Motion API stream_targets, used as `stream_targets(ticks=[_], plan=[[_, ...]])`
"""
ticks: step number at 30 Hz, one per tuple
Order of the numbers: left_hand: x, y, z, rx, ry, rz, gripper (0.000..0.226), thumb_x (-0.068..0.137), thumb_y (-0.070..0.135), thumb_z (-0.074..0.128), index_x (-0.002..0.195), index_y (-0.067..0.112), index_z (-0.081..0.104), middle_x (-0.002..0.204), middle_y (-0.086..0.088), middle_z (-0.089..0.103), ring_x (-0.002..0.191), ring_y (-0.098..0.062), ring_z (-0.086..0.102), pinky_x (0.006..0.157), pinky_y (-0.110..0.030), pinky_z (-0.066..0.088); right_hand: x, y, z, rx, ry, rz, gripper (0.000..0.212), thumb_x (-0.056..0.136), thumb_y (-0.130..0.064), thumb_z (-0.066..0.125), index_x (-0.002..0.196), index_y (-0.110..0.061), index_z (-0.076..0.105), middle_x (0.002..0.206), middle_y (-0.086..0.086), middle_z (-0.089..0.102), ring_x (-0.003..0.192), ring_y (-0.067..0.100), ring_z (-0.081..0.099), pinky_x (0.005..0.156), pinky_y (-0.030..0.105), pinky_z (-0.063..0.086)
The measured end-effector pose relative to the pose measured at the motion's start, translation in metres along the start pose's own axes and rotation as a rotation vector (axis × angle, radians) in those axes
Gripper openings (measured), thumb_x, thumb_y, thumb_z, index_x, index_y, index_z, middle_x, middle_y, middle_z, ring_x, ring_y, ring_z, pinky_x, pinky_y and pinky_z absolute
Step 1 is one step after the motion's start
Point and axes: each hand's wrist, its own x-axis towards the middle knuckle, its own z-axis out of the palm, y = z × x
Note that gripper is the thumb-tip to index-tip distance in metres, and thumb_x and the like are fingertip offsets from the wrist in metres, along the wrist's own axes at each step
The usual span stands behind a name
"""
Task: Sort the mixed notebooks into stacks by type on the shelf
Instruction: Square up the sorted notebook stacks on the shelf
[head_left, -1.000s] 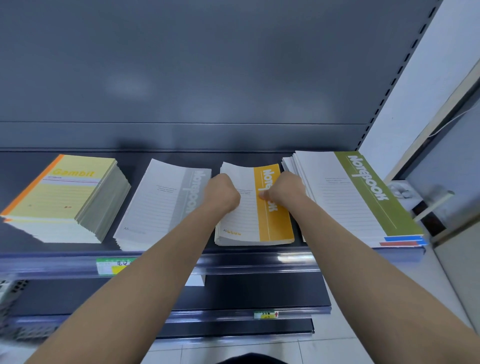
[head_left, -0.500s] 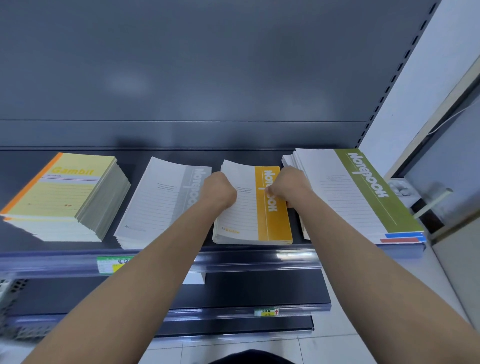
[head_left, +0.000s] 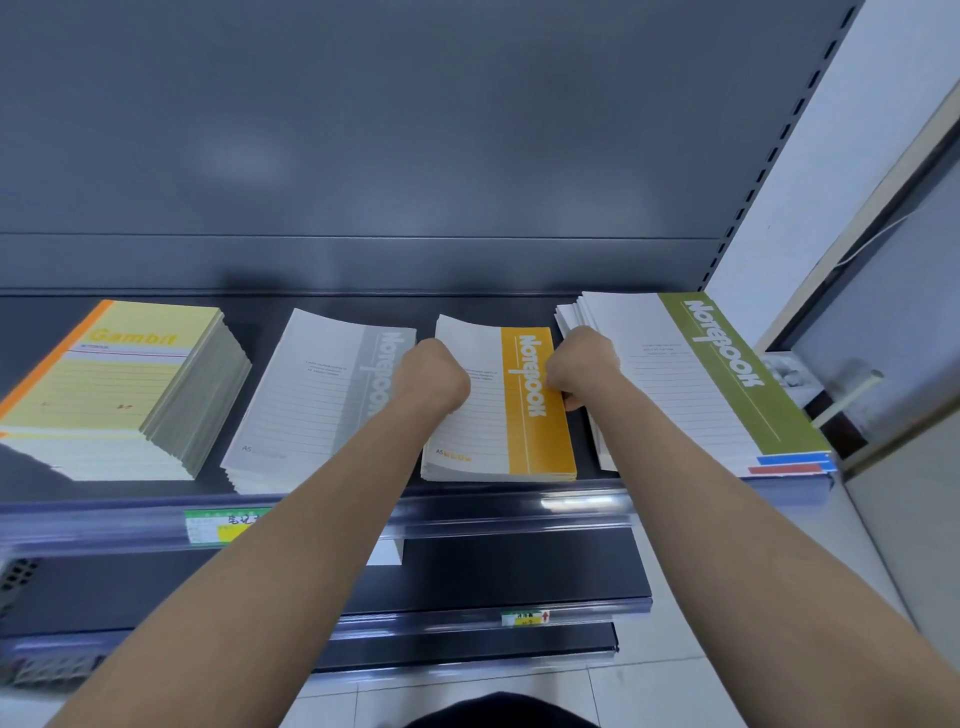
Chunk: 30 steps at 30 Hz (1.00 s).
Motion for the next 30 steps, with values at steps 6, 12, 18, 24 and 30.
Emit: stream_targets(ticks=[6,12,18,24,30], plan=[[0.000,0.000,0.000,0.014,0.005,0.011,0.029,0.086,-0.005,0.046,0.064,0.010,0.035,0.065,-0.002,0.041,0.054,-0.013,0.038,0.044,-0.021,0.029,-0.005,0.003,-0.003,0.037,0.011,0.002,0.029,0.093,-0.009,0.052,0.065,-0.010,0.043,0.089,0.011,0.062,0.084,0.025,0.066,0.072,0.030,0.056],[0.003,-0.002,-0.001,0.004,-0.041,0.017,0.029,0.087,-0.002,0.051,0.066,0.010,0.036,0.068,-0.003,0.043,0.058,-0.014,0.042,0.046,-0.022,0.034,-0.011,0.005,-0.010,0.091,-0.132,0.092,0.022,0.091,-0.008,0.056,0.071,-0.006,0.048,0.085,0.014,0.064,0.082,0.028,0.068,0.067,0.033,0.056],[0.004,-0.003,-0.002,-0.004,-0.050,-0.008,0.029,0.087,0.000,0.055,0.067,0.009,0.037,0.068,-0.004,0.044,0.056,-0.016,0.043,0.045,-0.025,0.037,-0.013,0.003,-0.009,0.076,-0.176,0.089,0.019,0.093,-0.011,0.054,0.075,-0.006,0.049,0.096,0.017,0.069,0.082,0.029,0.070,0.076,0.036,0.057],[0.002,-0.003,0.001,0.014,-0.022,0.004,0.024,0.087,0.000,0.055,0.071,0.007,0.040,0.067,-0.003,0.043,0.060,-0.017,0.046,0.049,-0.024,0.039,-0.016,0.005,-0.010,0.065,-0.162,0.080,0.022,0.093,-0.012,0.056,0.073,-0.007,0.048,0.091,0.014,0.069,0.079,0.027,0.070,0.067,0.032,0.055],[0.000,0.000,0.002,0.071,-0.020,0.012,0.030,0.086,-0.003,0.051,0.065,0.010,0.035,0.067,-0.003,0.042,0.054,-0.013,0.040,0.044,-0.021,0.034,-0.017,0.007,-0.009,0.074,-0.121,0.070,0.024,0.092,-0.010,0.056,0.069,-0.008,0.047,0.081,0.012,0.063,0.072,0.025,0.067,0.056,0.030,0.052]])
